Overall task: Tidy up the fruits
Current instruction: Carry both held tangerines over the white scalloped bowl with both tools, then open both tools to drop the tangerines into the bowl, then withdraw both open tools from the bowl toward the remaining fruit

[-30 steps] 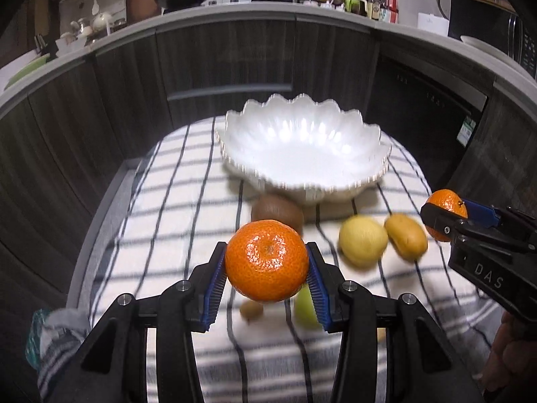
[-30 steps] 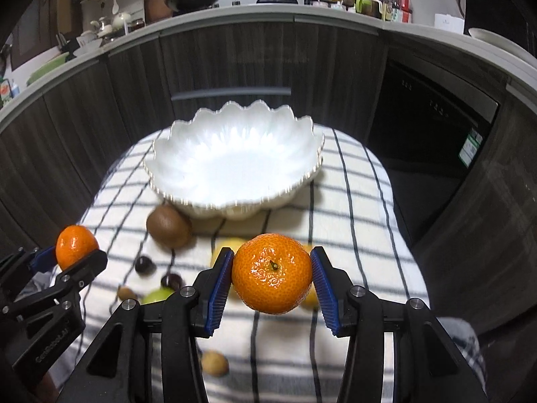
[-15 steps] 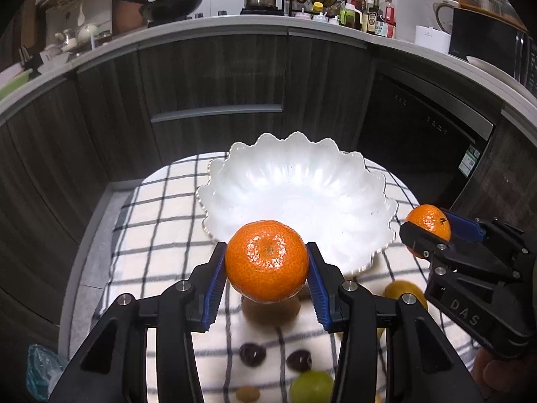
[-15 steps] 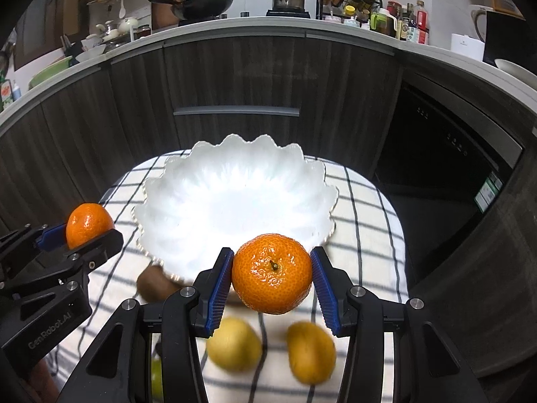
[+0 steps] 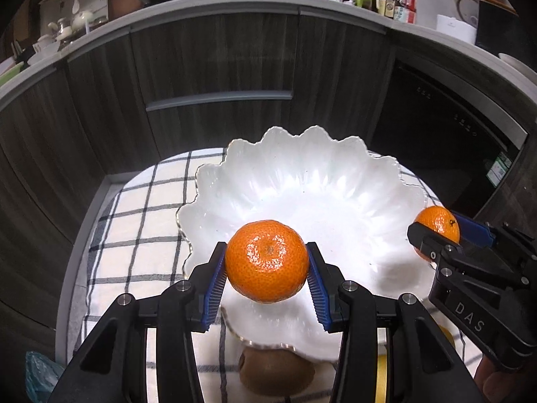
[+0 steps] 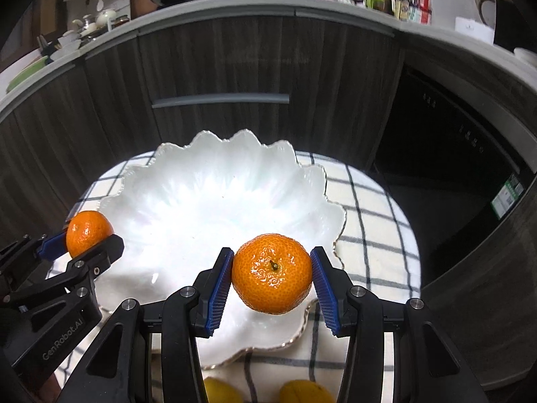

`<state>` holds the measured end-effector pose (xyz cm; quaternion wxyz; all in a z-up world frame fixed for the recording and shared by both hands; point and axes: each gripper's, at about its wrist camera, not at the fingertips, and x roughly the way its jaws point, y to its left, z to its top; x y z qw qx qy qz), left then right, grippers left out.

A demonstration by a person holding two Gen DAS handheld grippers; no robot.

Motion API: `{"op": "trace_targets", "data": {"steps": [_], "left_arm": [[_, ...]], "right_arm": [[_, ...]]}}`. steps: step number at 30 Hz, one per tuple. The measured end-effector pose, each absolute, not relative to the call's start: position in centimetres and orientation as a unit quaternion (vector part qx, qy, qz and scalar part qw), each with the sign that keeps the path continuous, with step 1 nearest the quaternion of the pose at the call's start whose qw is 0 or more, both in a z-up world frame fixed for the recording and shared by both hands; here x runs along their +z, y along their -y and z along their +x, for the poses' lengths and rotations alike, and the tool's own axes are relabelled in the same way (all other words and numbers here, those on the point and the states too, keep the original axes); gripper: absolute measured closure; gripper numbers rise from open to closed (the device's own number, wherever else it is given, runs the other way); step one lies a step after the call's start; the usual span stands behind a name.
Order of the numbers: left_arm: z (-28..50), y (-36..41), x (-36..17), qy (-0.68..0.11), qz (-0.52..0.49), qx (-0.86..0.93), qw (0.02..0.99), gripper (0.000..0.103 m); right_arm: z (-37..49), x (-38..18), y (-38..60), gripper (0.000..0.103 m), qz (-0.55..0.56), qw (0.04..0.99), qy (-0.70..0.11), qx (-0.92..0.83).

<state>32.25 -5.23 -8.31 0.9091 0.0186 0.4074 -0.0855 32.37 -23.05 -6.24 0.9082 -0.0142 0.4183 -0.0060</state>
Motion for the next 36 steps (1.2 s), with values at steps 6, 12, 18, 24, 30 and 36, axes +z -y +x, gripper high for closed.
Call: {"op": "trace_targets", "data": {"steps": [6, 12, 18, 24, 30, 36], "left_arm": [[33.4, 5.4, -9.5, -0.415, 0.014, -0.075, 0.907, 0.058], [34.1, 5.3, -10.5, -0.427, 0.008, -0.065, 0.902, 0.058], [34.1, 4.8, -10.3, -0.428, -0.001, -0.053, 0.902, 0.052], [33.7, 4.8, -9.2, -0.411, 0.018, -0.032, 0.911, 0.032], [32.8, 4.3, -7.9, -0.4, 0.017, -0.018, 0.916, 0.027], [31.3, 3.8, -6.3, -0.385, 0.011, 0.002, 0.923, 0.022]], "right_arm": [[33.8, -7.7, 23.4, 0.055, 0.001, 0.899, -0.438, -0.015], [34.4, -8.3, 23.0, 0.055, 0.005, 0.895, -0.446, -0.014], [34.4, -8.2, 23.1, 0.054, 0.007, 0.896, -0.445, -0.015], [34.3, -7.7, 23.2, 0.051, 0.008, 0.898, -0.439, -0.021], [33.3, -5.8, 23.4, 0.039, 0.01, 0.911, -0.409, -0.039], [31.7, -4.2, 23.8, 0.039, 0.026, 0.919, -0.39, -0.055]]}}
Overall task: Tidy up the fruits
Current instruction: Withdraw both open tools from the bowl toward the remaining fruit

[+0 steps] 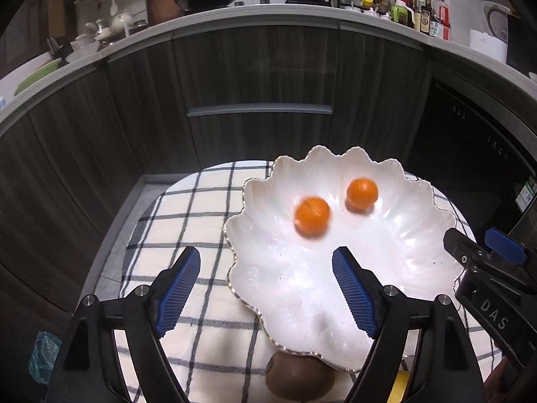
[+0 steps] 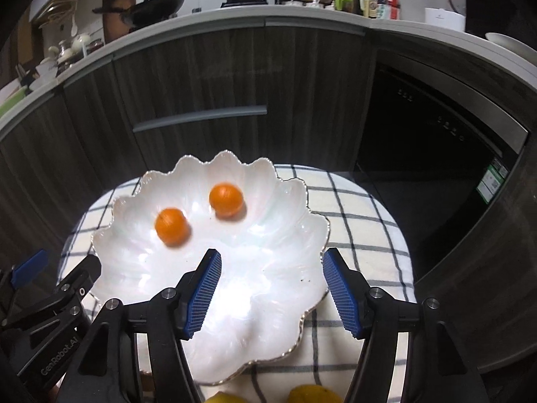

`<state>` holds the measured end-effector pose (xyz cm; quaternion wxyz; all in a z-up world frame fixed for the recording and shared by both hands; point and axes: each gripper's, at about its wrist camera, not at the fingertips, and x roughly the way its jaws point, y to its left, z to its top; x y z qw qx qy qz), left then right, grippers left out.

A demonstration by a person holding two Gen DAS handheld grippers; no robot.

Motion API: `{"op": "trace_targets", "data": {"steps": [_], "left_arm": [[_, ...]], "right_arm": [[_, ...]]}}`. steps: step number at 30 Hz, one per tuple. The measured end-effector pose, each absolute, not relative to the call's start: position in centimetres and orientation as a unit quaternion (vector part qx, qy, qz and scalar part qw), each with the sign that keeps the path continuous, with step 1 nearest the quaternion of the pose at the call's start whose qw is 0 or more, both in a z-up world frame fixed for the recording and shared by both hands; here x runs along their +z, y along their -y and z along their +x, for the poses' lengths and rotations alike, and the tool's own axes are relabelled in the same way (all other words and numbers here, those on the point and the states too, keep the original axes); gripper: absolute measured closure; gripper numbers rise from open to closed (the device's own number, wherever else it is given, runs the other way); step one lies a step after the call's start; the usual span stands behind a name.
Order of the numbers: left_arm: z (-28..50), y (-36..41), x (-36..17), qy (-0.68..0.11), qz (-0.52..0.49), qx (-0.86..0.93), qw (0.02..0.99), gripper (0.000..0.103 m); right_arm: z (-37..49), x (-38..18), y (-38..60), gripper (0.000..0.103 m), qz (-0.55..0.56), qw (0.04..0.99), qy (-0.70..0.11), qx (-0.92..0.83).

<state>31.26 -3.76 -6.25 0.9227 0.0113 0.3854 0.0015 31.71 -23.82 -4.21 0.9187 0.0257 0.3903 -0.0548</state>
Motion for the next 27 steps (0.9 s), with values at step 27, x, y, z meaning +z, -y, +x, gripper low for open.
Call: {"op": "trace_targets", "data": {"steps": [27], "left_arm": [[21.6, 2.8, -4.9, -0.362, -0.004, 0.019, 0.932, 0.005]], "right_arm": [[22.3, -2.4, 23.5, 0.029, 0.061, 0.934, -0.35, -0.042]]}}
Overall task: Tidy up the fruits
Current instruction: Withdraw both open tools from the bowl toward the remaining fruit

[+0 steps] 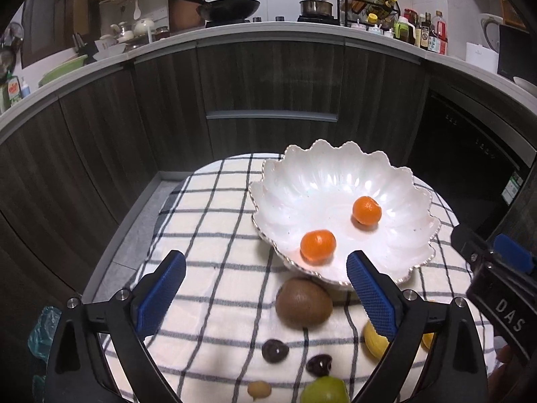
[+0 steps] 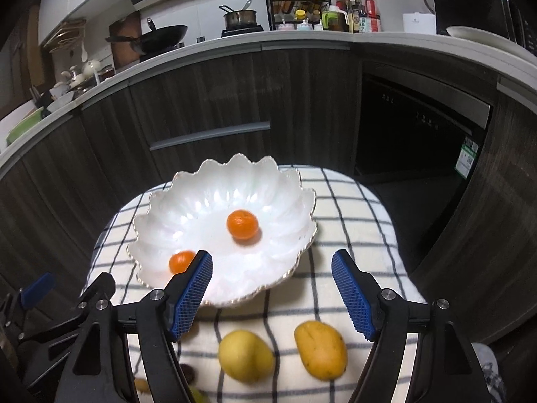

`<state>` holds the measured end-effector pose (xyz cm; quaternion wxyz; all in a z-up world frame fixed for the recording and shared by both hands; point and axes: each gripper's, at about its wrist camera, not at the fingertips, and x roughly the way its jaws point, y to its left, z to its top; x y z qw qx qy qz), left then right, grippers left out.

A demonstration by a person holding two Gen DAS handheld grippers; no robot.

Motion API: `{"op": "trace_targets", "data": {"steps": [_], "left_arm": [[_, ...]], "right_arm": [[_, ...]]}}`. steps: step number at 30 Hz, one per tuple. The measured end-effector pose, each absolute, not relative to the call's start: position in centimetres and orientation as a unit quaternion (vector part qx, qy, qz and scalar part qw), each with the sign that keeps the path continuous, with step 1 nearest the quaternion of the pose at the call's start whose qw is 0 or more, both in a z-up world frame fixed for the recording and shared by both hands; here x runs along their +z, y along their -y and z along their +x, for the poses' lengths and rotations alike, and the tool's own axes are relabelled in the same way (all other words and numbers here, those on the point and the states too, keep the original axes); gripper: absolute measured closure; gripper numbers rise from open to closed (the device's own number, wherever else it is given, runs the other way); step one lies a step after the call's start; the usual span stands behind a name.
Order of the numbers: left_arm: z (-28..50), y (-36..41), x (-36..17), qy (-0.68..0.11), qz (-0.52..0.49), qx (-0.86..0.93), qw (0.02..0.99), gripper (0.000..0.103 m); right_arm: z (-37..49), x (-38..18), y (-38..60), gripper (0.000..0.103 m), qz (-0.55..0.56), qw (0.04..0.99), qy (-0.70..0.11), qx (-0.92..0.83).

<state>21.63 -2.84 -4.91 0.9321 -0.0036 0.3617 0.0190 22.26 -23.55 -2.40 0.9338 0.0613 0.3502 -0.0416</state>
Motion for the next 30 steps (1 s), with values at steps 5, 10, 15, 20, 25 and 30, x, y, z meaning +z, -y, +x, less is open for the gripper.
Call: {"op": "trace_targets", "data": {"steps": [5, 10, 15, 20, 25, 30], "left_arm": [[20.0, 2.6, -4.9, -0.359, -0.008, 0.014, 0.933, 0.005], [18.5, 2.6, -5.4, -0.362, -0.012, 0.004, 0.932, 0.005], [16.9, 3.0, -5.9, -0.362, 0.002, -0.003, 0.932, 0.005], [15.1, 3.3, -7.1, -0.375, 0.019, -0.012, 0.927, 0.005], [14.0, 3.3, -8.6, -0.391, 0.021, -0.023, 0.92, 0.005], [13.5, 4.5, -9.9, -0.399, 0.032, -0.043, 0.916, 0.005]], "right_arm": [[20.7, -2.6, 23.6, 0.029, 0.063, 0.933, -0.353, -0.043], [19.4, -3.1, 23.7, 0.029, 0.053, 0.93, -0.361, -0.051], [17.8, -3.8, 23.8, 0.029, 0.045, 0.928, -0.365, -0.051], [16.0, -4.7, 23.8, 0.029, 0.03, 0.925, -0.376, -0.05], [14.4, -5.9, 23.4, 0.029, 0.009, 0.919, -0.391, -0.049], [13.2, -6.7, 23.8, 0.029, 0.004, 0.914, -0.401, -0.055]]}}
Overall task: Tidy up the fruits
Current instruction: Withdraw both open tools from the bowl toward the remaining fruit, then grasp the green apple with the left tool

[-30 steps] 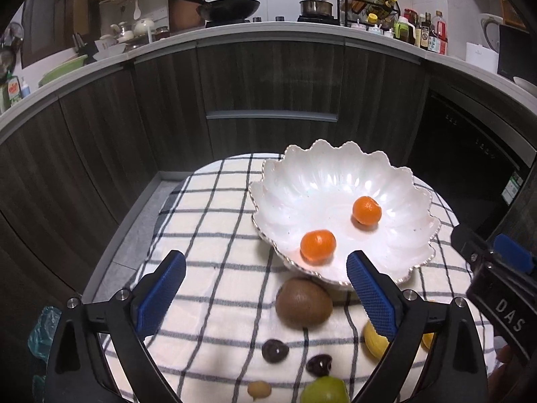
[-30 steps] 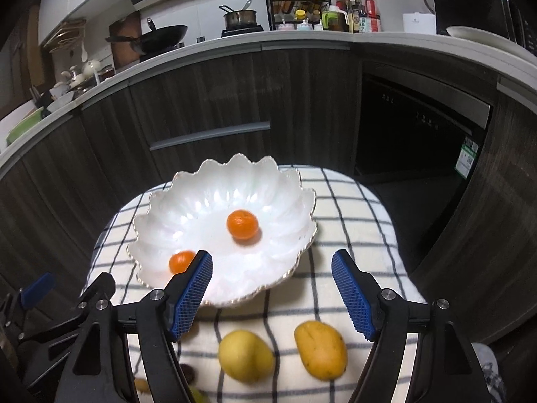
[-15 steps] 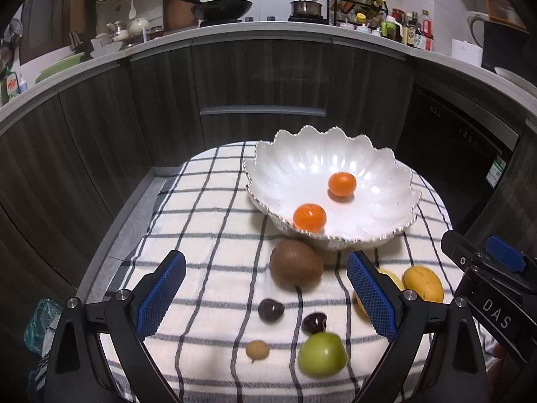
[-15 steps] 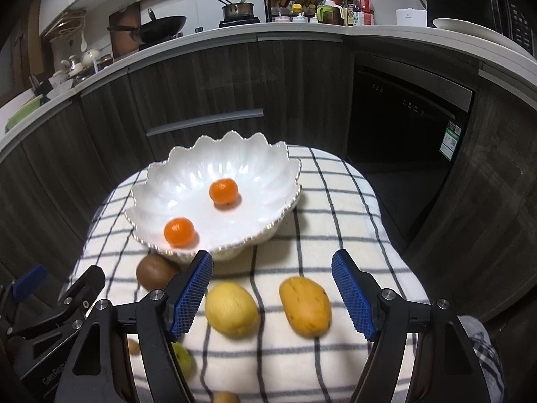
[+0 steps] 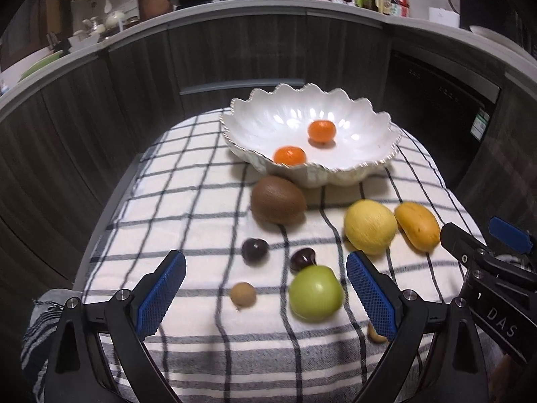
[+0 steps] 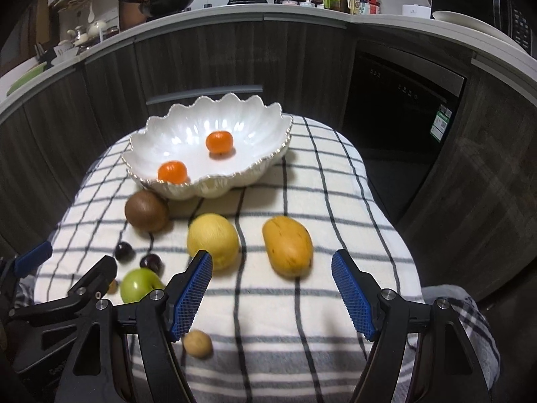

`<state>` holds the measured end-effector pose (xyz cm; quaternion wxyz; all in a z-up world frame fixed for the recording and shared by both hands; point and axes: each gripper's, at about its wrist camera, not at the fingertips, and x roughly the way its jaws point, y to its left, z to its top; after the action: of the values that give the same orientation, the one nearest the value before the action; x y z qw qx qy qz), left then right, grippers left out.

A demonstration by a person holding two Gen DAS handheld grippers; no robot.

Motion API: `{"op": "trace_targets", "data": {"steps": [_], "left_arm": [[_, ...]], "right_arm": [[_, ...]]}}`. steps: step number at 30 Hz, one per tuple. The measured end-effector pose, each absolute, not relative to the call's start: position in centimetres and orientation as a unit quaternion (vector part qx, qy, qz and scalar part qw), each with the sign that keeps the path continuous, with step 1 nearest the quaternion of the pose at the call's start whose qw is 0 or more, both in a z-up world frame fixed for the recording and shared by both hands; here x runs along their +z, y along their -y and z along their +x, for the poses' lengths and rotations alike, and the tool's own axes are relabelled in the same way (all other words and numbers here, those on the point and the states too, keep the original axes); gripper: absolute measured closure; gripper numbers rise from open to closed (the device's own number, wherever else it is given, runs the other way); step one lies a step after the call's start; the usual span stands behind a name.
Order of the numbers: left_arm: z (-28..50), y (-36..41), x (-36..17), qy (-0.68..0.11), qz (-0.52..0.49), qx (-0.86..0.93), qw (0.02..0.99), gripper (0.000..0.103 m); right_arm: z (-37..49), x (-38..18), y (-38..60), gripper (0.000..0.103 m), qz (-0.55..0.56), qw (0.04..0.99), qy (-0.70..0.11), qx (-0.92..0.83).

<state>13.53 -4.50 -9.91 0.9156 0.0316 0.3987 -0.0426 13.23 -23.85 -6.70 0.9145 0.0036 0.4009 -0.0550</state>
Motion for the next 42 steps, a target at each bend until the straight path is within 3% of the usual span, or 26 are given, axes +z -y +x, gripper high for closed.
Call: {"op": "trace_targets", "data": {"steps": [18, 24, 33, 39, 42], "left_arm": [[14.4, 7.0, -13.9, -0.428, 0.044, -0.069, 0.9, 0.006], [15.0, 7.4, -15.6, -0.452, 0.044, -0.073, 0.888, 0.022], [15.3, 8.1, -16.6, -0.46, 0.049, -0.084, 0.883, 0.034], [15.3, 8.3, -16.8, -0.457, 0.053, -0.086, 0.884, 0.053], [15.2, 8.5, -16.8, -0.456, 0.058, -0.086, 0.884, 0.055]], "right_arm": [[13.7, -10.8, 26.9, 0.029, 0.022, 0.889, -0.449, -0.086], [14.2, -11.6, 26.9, 0.029, 0.022, 0.882, -0.462, -0.086], [14.5, -12.1, 27.0, 0.029, 0.026, 0.877, -0.473, -0.087], [14.6, -12.1, 26.8, 0.029, 0.025, 0.877, -0.472, -0.087], [14.5, -12.1, 26.8, 0.029, 0.027, 0.877, -0.472, -0.089]]}}
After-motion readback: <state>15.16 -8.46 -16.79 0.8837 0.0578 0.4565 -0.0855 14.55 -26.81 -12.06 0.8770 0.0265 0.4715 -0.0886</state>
